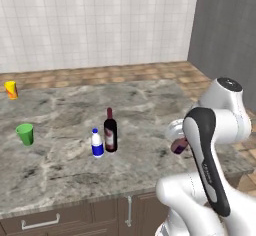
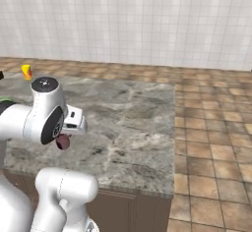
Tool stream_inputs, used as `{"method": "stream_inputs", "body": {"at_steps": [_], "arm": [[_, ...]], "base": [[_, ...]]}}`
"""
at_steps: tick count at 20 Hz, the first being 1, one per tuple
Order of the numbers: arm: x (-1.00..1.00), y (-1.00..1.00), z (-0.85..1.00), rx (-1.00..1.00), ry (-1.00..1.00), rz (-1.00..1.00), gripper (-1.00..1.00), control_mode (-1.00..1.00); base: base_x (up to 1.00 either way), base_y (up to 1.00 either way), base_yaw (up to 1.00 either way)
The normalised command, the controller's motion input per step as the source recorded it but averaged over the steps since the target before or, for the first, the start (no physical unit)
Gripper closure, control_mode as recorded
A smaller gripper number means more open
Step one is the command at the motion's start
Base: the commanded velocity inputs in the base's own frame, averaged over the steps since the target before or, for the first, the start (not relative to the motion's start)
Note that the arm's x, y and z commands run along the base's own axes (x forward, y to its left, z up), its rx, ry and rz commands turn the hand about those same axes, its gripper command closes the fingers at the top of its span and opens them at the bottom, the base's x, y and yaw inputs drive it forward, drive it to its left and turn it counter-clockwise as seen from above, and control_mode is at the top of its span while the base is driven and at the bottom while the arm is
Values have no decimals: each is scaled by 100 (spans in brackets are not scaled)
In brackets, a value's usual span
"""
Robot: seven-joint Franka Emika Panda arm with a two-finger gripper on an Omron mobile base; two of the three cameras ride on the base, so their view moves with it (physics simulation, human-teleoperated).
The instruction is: Place the drinks on the dining counter in a tight cluster.
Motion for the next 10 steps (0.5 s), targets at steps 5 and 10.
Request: {"method": "stream_inputs", "body": {"at_steps": [5, 10], "arm": [[93, 7, 6, -4, 23, 23, 100, -100], [97, 0, 0, 0, 16, 22, 100, -100]], "base": [[0, 0, 0], [0, 0, 0]]}}
